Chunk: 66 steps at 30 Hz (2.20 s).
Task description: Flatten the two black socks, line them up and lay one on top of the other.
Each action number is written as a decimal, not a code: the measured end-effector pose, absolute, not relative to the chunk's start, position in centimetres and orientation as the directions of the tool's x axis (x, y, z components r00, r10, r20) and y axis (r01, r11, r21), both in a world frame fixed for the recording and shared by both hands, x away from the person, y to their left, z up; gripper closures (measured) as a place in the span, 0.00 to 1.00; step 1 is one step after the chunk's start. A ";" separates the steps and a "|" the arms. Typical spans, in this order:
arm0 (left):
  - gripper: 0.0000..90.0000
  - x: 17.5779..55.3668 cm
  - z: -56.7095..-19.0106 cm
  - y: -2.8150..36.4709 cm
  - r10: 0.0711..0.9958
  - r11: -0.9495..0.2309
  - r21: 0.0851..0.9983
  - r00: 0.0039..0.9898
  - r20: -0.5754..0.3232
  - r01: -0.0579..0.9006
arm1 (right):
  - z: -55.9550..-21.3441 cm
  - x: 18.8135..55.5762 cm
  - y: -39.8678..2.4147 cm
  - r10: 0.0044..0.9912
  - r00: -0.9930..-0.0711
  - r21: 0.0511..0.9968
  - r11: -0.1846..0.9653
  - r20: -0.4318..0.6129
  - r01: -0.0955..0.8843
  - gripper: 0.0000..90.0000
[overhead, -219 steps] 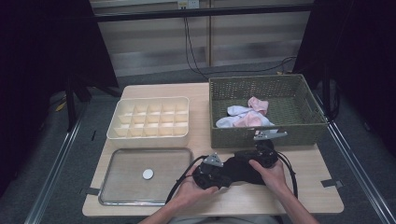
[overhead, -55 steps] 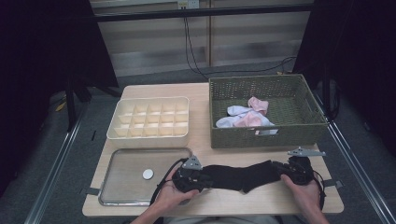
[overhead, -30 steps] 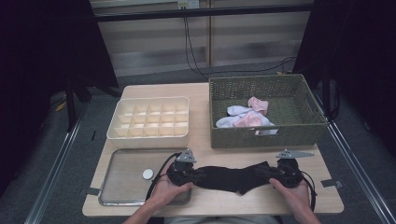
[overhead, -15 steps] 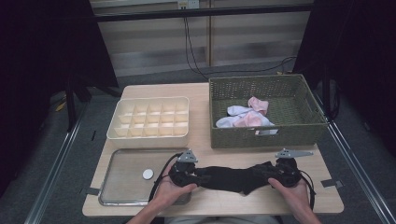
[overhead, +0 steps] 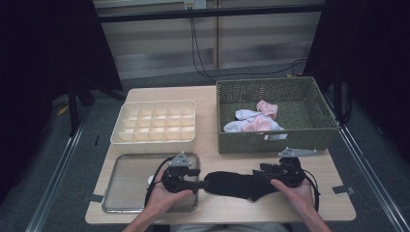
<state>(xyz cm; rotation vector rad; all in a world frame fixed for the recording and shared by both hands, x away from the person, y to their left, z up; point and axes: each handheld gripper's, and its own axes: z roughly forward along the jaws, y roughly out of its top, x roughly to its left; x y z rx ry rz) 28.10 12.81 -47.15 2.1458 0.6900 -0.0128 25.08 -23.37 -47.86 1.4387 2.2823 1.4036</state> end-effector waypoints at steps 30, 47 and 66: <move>0.41 27.2 -46.9 19.3 0.571 -0.398 0.758 0.786 -0.237 0.517 | -42.5 28.8 -21.5 0.714 -0.611 0.803 0.117 0.342 0.585 0.35; 0.41 27.9 -46.9 19.2 0.569 -0.388 0.752 0.781 -0.258 0.532 | -38.4 37.5 -23.5 0.765 -0.579 0.800 0.146 0.281 0.582 0.51; 0.41 28.0 -47.0 20.0 0.584 -0.372 0.755 0.768 -0.263 0.541 | -40.4 47.8 -21.3 0.796 -0.548 0.712 0.227 0.257 0.665 0.62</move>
